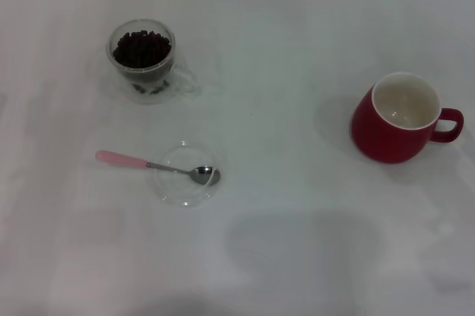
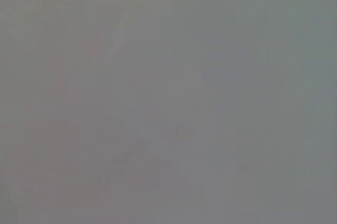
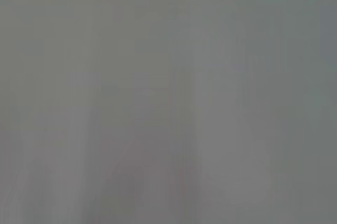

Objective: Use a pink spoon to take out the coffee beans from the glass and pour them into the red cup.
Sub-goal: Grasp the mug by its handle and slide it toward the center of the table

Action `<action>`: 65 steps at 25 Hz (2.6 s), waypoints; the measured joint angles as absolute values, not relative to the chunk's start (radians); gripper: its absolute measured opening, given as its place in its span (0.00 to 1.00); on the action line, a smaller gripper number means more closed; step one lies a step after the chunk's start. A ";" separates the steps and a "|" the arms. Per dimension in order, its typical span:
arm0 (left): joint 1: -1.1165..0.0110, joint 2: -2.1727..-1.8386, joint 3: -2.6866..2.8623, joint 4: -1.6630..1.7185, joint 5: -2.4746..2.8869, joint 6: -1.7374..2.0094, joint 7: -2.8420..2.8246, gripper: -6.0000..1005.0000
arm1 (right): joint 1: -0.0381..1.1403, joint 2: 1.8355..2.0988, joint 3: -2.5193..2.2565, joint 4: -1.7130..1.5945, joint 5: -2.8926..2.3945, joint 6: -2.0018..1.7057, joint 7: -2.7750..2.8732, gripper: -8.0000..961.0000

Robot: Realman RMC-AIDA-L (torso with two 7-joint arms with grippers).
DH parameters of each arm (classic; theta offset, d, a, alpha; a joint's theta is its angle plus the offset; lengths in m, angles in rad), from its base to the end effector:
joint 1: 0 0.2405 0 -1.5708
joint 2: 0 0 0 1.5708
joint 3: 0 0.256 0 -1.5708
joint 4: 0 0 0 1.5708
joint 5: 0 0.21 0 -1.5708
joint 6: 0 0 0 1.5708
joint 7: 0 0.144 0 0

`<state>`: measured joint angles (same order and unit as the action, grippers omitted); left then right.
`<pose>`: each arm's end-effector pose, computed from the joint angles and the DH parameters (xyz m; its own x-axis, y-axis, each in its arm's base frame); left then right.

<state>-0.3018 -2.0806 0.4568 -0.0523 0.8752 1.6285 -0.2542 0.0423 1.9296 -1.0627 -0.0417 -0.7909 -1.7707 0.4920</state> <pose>-0.3565 0.2523 0.0362 0.6414 -0.2955 0.7080 0.7413 0.0008 -0.6712 0.3866 0.1585 0.0549 0.6427 0.0951 -0.7602 -0.6818 -0.3815 -0.6242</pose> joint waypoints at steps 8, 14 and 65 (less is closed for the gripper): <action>-0.298 -2.082 0.461 -0.046 0.873 1.636 -0.258 0.89 | 0.041 1.930 -1.076 -0.037 -0.832 -1.717 0.482 0.83; -0.305 -2.082 0.462 -0.046 0.874 1.637 -0.258 0.89 | 0.038 1.931 -1.095 -0.028 -0.835 -1.694 0.474 0.83; -0.302 -2.081 0.459 -0.048 0.873 1.634 -0.258 0.89 | 0.167 2.010 -1.165 -0.066 -0.847 -1.297 0.370 0.57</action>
